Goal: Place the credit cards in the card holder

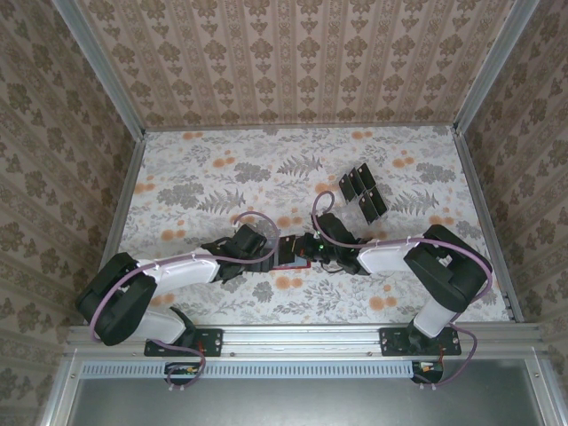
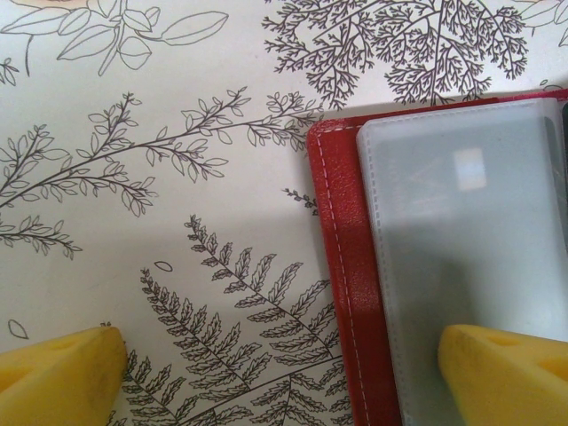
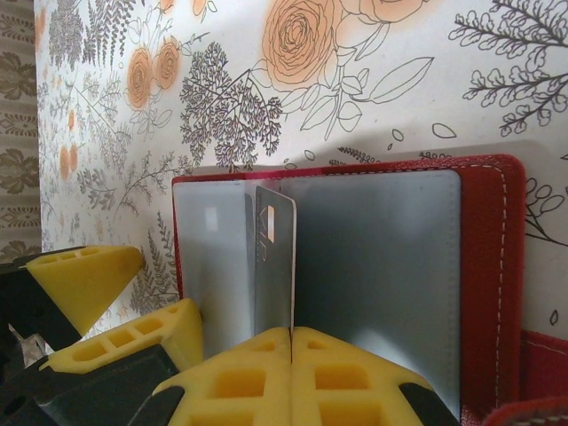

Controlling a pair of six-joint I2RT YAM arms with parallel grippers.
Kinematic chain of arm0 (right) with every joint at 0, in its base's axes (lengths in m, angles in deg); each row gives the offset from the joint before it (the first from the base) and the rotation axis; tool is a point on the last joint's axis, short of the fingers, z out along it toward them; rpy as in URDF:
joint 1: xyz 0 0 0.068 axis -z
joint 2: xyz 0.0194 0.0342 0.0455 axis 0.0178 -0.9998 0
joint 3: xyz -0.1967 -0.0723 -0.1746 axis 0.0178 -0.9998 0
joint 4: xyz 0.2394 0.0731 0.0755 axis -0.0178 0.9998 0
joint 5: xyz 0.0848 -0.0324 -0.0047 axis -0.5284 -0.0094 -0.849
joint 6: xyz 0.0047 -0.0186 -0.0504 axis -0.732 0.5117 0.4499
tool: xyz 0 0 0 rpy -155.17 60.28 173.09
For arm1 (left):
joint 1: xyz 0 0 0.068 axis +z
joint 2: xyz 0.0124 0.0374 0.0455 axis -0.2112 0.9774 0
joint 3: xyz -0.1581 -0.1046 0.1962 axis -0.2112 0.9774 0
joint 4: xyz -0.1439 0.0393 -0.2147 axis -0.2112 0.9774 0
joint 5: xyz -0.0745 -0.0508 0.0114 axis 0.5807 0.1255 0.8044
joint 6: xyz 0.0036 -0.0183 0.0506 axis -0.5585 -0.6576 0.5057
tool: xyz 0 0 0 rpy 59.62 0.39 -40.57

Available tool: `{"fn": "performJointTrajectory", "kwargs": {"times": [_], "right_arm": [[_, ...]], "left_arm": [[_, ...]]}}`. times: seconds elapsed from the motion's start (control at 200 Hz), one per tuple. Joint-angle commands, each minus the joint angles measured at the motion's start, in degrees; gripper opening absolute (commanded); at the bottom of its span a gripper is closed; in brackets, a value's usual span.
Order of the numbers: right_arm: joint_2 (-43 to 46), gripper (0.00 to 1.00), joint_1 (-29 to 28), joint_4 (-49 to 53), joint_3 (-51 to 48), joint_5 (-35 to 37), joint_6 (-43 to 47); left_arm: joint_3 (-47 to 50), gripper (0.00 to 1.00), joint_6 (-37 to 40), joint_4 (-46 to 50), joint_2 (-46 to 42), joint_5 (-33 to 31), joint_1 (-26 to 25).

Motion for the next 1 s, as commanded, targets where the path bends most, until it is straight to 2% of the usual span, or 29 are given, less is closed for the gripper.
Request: {"fn": "performJointTrajectory", "kwargs": {"times": [0.0, 0.41, 0.995], "right_arm": [[-1.21, 0.00, 0.34, -0.48, -0.95, 0.14, 0.87], [-4.26, 0.00, 0.32, -1.52, -0.40, -2.12, 0.71], [-1.05, 0.00, 1.76, 1.49, -1.15, 0.26, 2.10]], "left_arm": [[1.86, 1.00, -0.84, 4.84, 0.96, -0.56, 0.51], [2.07, 1.00, -0.84, 4.56, 1.15, -0.43, 0.51], [2.03, 1.00, -0.83, 4.46, 1.14, -0.25, 0.43]]}}
